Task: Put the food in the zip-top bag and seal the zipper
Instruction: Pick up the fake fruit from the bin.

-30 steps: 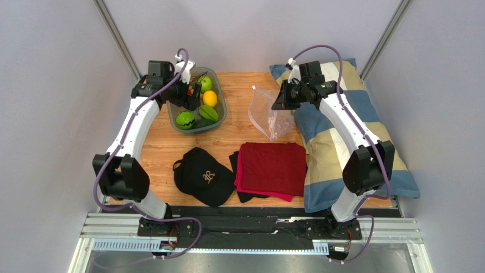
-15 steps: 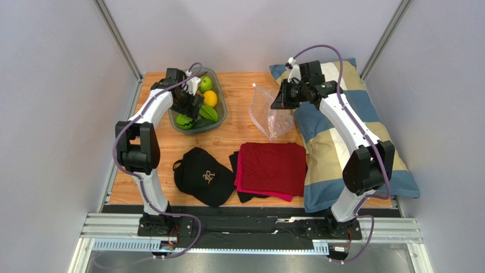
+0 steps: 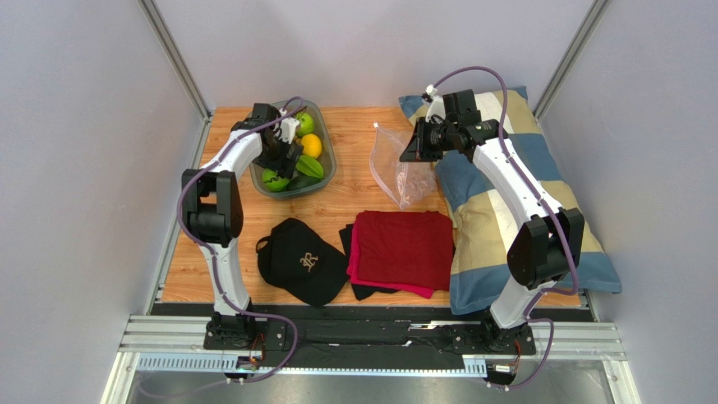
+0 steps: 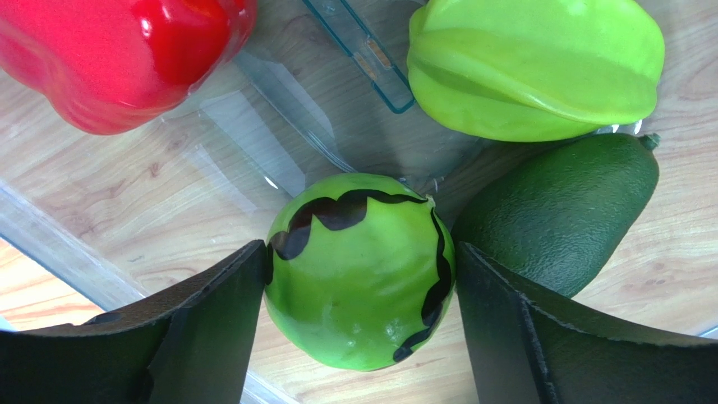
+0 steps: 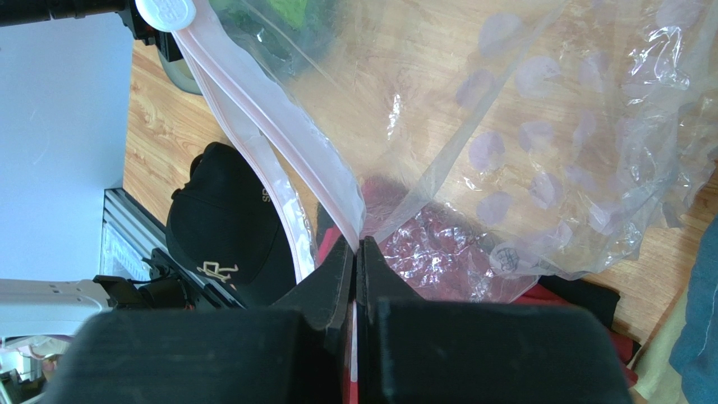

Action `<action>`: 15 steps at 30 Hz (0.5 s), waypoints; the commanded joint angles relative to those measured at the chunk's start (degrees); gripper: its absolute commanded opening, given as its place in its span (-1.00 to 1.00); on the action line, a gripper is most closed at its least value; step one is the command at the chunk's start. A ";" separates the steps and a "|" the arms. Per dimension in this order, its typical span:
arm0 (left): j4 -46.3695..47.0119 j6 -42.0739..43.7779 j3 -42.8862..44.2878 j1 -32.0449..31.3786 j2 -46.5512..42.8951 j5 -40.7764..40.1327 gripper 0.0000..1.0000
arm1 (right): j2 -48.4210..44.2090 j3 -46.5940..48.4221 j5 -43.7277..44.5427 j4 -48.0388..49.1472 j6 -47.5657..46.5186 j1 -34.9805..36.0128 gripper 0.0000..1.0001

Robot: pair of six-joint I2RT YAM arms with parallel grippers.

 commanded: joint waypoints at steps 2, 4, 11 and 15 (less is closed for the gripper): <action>-0.34 -0.13 3.24 0.23 -0.33 0.12 0.44 | 0.42 0.97 -1.81 2.76 0.85 0.06 -1.00; -1.13 -0.13 4.38 0.23 -2.61 0.82 0.27 | 0.68 1.06 -2.77 2.84 1.29 -0.03 -1.00; -3.06 -2.49 7.72 0.14 -13.42 10.64 0.11 | 1.30 2.90 -7.69 4.25 5.94 0.06 -1.00; -5.09 -5.92 12.37 -1.53 -19.12 21.28 0.13 | 1.39 4.04 -12.34 5.91 9.37 -0.03 -1.00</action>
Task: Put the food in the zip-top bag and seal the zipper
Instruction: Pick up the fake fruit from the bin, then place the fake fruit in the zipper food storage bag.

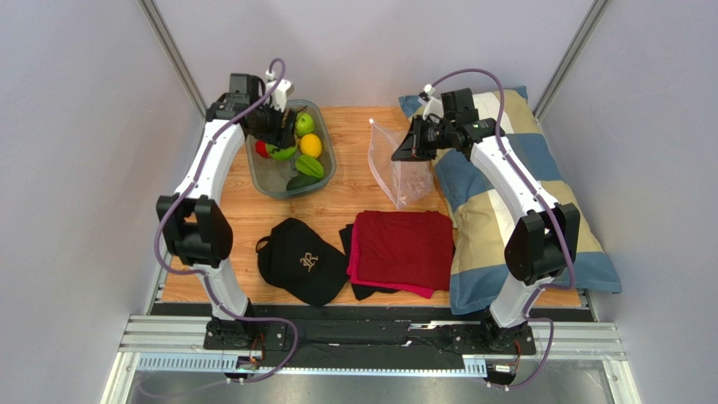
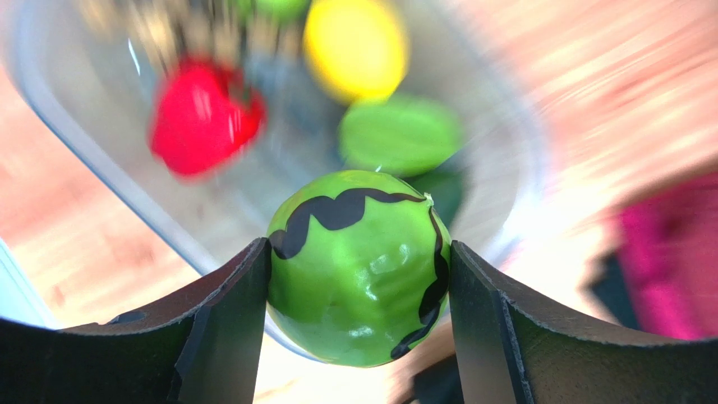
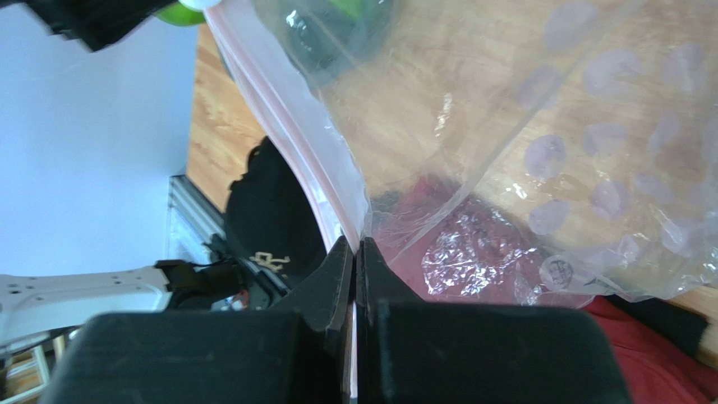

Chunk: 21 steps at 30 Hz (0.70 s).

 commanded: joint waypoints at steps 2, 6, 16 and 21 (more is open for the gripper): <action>1.01 -7.29 6.81 -4.39 -11.69 17.84 0.18 | -0.32 3.32 -7.85 6.29 7.29 -0.03 -1.00; 11.35 -13.26 4.89 -11.24 -17.14 23.92 0.24 | -0.14 3.15 -12.34 9.37 11.60 -0.12 -1.00; 29.76 -28.83 3.12 -22.68 -13.47 28.85 0.29 | -0.76 0.69 -17.00 15.79 18.55 -0.29 -1.00; 33.01 -32.08 -0.12 -23.22 -8.73 27.62 0.28 | 0.21 -1.50 -16.13 15.71 19.69 -2.40 -1.00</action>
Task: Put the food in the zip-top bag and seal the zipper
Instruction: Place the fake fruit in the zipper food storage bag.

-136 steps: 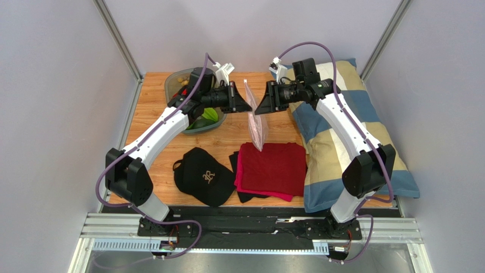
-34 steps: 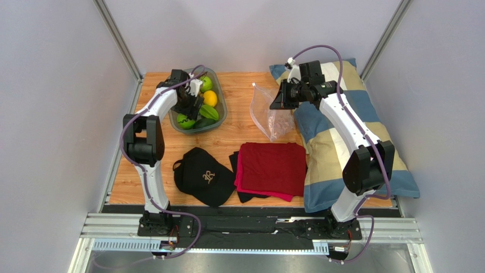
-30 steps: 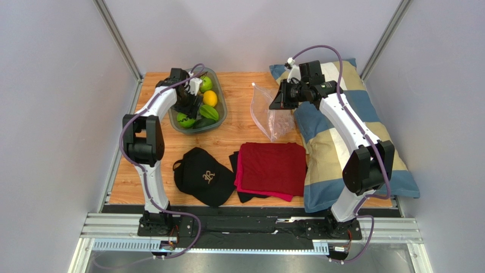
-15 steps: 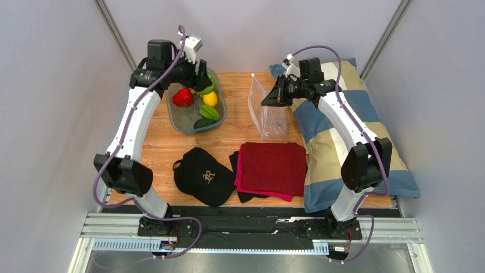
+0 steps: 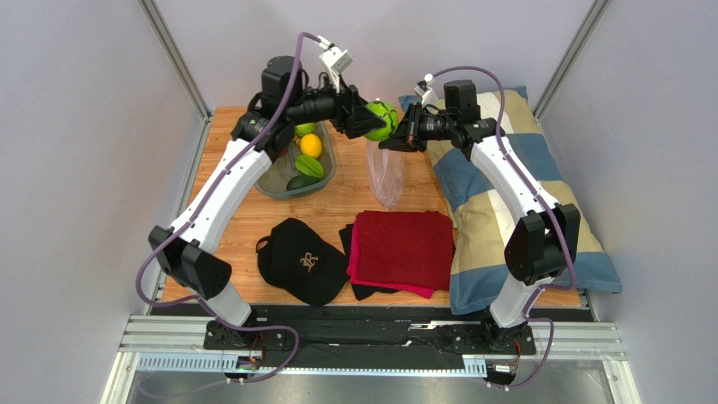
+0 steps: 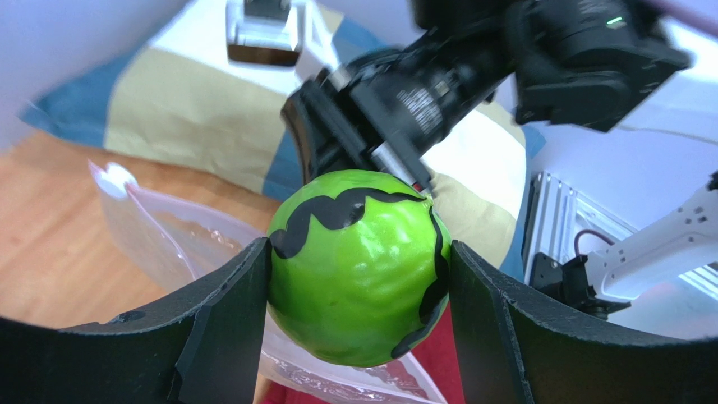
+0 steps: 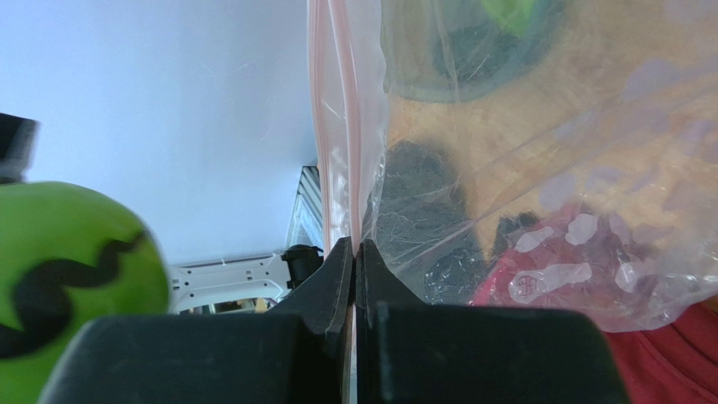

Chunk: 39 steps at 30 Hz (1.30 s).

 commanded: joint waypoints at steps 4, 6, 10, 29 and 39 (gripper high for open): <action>7.64 -5.53 -5.41 -0.47 5.52 -1.48 0.27 | -0.27 -3.90 -0.34 2.90 3.17 -4.07 -1.00; 6.51 -5.36 -5.59 -0.38 7.02 -2.62 0.27 | -0.62 -4.96 0.10 2.90 3.17 -4.69 -1.00; 3.61 -1.07 -5.33 -0.38 7.72 -10.24 0.28 | -1.32 -6.80 0.71 2.81 2.90 -5.66 -1.00; -18.80 9.59 5.05 4.01 -1.93 -12.47 0.98 | -2.73 -0.04 -2.46 -5.80 -6.06 -6.71 -1.00; -15.56 21.33 0.74 13.94 -1.52 -25.57 0.95 | -4.76 -3.47 5.55 -5.54 -8.00 -6.89 -1.00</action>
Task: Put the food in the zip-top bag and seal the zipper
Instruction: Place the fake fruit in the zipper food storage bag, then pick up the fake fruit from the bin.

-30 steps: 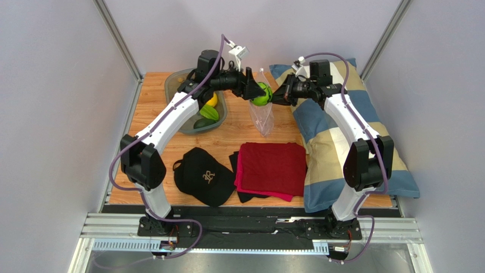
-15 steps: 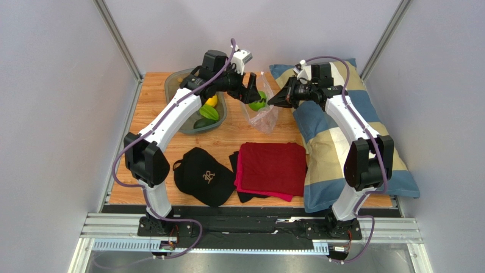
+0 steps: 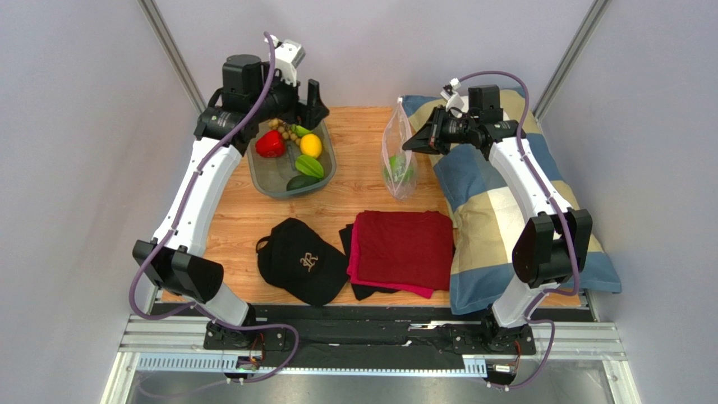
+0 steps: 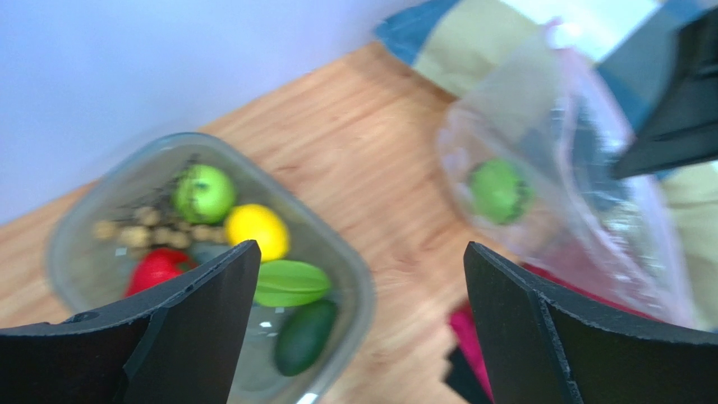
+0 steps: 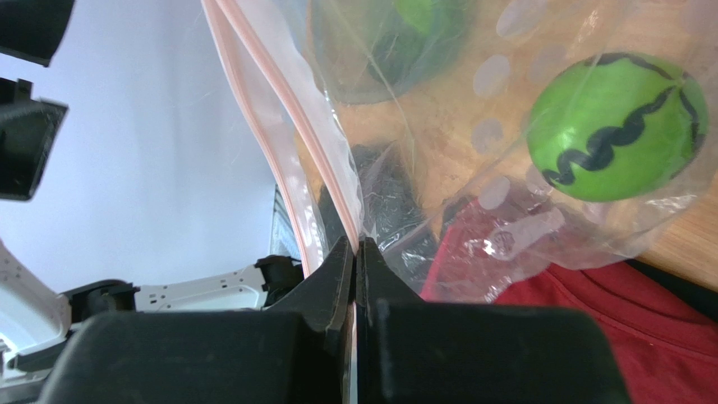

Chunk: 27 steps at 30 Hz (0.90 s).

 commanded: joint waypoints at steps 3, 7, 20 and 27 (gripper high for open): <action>4.78 11.73 0.65 4.84 8.96 -7.74 0.87 | -0.88 0.56 4.83 -0.32 -2.90 -0.20 -1.00; 8.56 16.39 6.52 6.43 19.57 -8.97 0.64 | 0.96 1.09 7.03 0.47 -5.18 0.85 -1.00; 13.75 25.88 27.11 7.13 45.08 -11.26 0.44 | 6.24 6.63 12.30 -5.94 -15.21 3.67 -1.00; 15.51 29.76 28.69 7.13 49.49 -14.50 0.38 | 6.68 6.45 12.39 -7.00 -16.35 3.66 -1.00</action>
